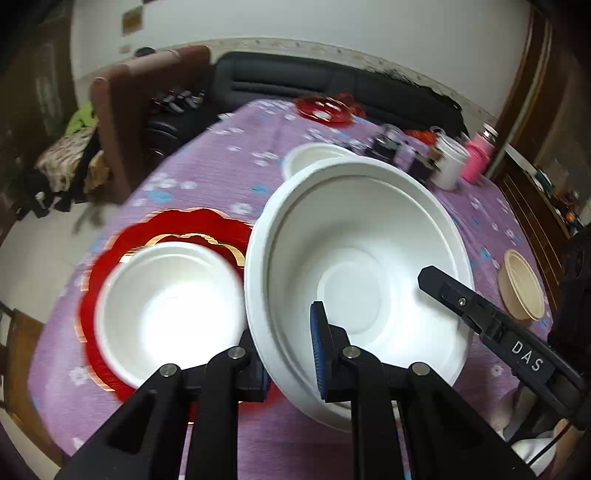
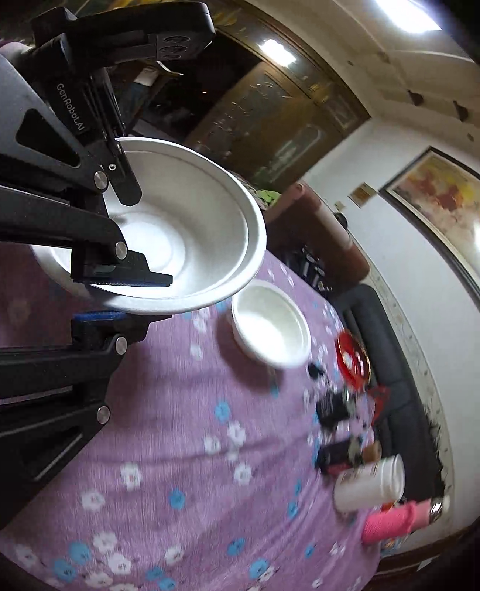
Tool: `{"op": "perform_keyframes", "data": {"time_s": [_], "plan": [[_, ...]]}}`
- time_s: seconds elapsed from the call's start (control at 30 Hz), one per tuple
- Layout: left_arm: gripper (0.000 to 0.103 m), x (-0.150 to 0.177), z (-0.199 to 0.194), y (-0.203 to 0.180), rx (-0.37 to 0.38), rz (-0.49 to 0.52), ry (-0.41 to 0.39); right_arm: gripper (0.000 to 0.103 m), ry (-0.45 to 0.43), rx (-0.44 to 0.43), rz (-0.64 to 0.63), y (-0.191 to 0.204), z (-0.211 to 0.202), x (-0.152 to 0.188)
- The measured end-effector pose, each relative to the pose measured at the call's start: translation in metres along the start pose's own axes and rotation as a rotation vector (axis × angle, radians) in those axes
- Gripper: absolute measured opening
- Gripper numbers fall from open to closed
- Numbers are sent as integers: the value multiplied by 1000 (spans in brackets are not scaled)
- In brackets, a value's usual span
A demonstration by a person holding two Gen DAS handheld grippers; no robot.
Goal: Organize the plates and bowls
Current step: 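Lift and carry the white bowl with the right tool to the plate stack, then lower the white bowl into the stacked white bowl and open the right tool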
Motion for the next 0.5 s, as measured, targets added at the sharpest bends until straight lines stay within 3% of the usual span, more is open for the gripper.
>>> {"op": "perform_keyframes", "data": {"time_s": [0.27, 0.5], "plan": [[16, -6, -7, 72, -83, -77, -16, 12, 104, -17, -62, 69, 49, 0], [16, -2, 17, 115, -143, -112, 45, 13, 225, -3, -32, 87, 108, 11]]}}
Point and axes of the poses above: each gripper's, at about its wrist camera, not at the fingertips, and z roughly the way its jaws point, y to its left, x to its underside, the point moved 5 cm from there along z, roughly the way its jaws point, and after that the axes turned 6 degrees about -x, right-handed, at the moved point
